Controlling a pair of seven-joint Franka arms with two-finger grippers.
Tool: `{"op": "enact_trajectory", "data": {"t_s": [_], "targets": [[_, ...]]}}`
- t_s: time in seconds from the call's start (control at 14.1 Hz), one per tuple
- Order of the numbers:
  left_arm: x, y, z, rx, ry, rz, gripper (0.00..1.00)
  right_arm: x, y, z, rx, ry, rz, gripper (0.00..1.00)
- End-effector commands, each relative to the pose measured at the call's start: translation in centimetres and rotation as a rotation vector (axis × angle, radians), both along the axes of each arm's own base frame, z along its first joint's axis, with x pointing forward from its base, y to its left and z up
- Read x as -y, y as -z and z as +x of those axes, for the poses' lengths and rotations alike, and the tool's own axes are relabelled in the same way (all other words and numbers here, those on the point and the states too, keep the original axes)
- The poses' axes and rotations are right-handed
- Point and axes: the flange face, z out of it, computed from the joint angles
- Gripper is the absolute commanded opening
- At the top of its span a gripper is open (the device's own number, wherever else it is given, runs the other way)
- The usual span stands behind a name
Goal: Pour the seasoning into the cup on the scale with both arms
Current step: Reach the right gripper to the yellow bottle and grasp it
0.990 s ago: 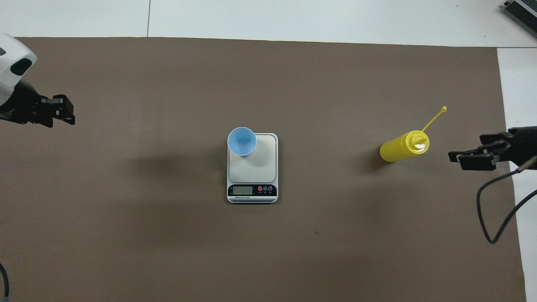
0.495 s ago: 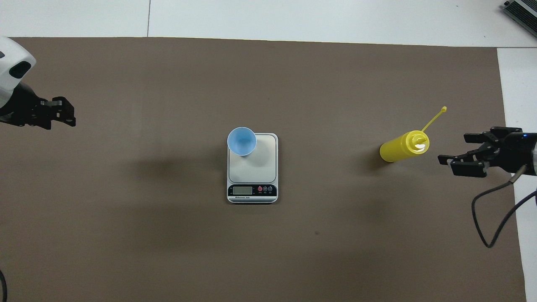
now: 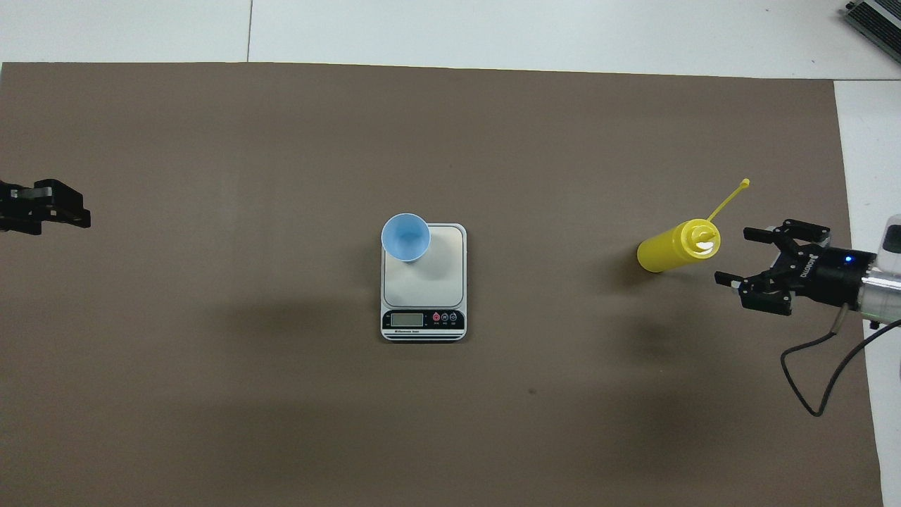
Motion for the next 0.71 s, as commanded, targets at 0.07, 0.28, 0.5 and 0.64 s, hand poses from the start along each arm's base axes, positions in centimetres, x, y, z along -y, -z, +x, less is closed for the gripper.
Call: {"op": "enact_trajectory", "data": {"t_s": [0.07,0.28,0.5,0.64], "targets": [[0.3,0.0,-0.4,0.009,0.005,-0.010,0.85,-1.4,2.2,0.5,0.013,0.038,0.084,1.00],[0.8,0.0,-0.4,0.010,0.014,-0.010,1.00,-2.2,4.3,0.9,0.014,0.070,0.148,1.00],[1.6,0.6,-0.4,0.035,0.026,-0.009,1.00,-3.3,5.1,1.5,0.015,0.096,0.192,1.00],[2.0,0.4,-0.3,0.052,0.035,-0.009,1.00,-3.6,5.8,1.6,0.006,0.107,0.191,1.00]]}}
